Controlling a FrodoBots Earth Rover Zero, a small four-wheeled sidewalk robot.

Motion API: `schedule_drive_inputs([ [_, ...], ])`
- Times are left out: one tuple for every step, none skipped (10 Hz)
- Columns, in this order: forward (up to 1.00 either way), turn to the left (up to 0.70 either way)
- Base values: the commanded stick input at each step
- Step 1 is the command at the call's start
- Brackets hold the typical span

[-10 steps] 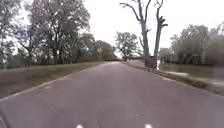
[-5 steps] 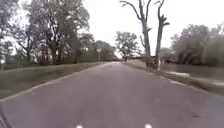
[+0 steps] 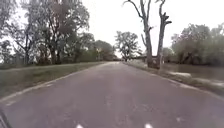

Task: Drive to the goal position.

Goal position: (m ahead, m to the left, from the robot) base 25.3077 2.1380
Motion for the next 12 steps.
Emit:
schedule_drive_inputs([
  [1.0,0.0],
  [1.0,0.0],
  [1.0,0.0],
  [1.0,0.0],
  [1.0,0.0],
  [1.0,0.0],
  [1.0,0.0],
  [1.0,0.0],
  [1.0,0.0],
  [1.0,0.0],
  [1.0,0.0],
  [1.0,0.0],
])
